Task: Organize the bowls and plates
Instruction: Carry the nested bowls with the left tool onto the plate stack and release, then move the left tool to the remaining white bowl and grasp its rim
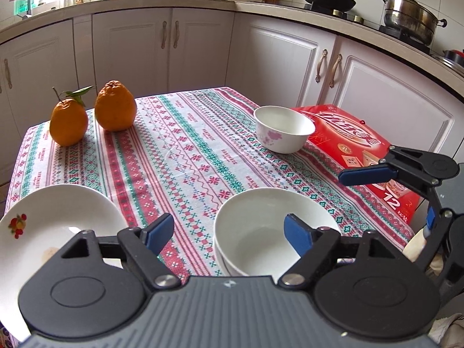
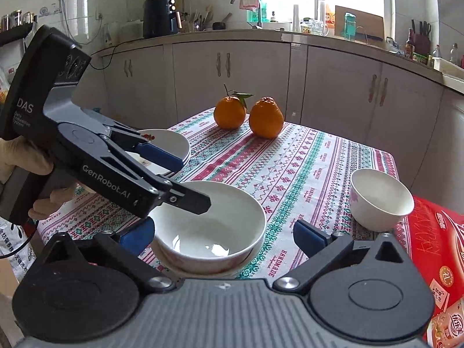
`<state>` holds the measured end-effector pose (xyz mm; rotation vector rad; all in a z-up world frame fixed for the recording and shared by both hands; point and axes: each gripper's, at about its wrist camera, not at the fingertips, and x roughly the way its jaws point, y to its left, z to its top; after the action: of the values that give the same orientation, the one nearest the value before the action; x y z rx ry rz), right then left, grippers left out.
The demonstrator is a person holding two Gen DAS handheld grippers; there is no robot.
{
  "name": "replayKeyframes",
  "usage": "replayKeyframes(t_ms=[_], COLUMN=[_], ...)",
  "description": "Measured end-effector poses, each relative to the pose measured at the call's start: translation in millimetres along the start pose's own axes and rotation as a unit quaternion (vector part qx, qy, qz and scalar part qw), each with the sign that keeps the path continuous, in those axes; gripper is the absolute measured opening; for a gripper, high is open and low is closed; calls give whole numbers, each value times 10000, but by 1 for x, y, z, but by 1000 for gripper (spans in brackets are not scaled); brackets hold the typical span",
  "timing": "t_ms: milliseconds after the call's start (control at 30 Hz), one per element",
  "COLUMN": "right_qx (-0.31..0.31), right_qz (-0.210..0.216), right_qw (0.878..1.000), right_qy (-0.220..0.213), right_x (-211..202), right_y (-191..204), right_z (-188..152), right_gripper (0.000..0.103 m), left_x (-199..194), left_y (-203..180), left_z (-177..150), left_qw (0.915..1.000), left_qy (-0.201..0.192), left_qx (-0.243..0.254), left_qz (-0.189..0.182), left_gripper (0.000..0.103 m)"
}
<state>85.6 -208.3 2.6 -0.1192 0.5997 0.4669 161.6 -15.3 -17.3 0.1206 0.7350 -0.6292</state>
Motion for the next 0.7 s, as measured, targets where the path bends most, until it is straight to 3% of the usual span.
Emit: replayKeyframes(t_ms=[167, 467, 700], right_qx=[49, -84, -110], right_qz=[-29, -172, -599], right_qw=[9999, 9998, 9981], right_qy=[141, -11, -78], right_x=[7, -5, -18], right_y=[-1, -4, -34], right_z=[-4, -4, -9], right_gripper=[103, 103, 103], left_x=[-6, -11, 2], left_y=[1, -8, -25], left_z=[-1, 13, 39], left_qw=[10000, 9994, 9973], left_qy=[-44, -138, -129], left_qx=[35, 297, 729], left_qz=[44, 63, -4], left_gripper=[89, 96, 102])
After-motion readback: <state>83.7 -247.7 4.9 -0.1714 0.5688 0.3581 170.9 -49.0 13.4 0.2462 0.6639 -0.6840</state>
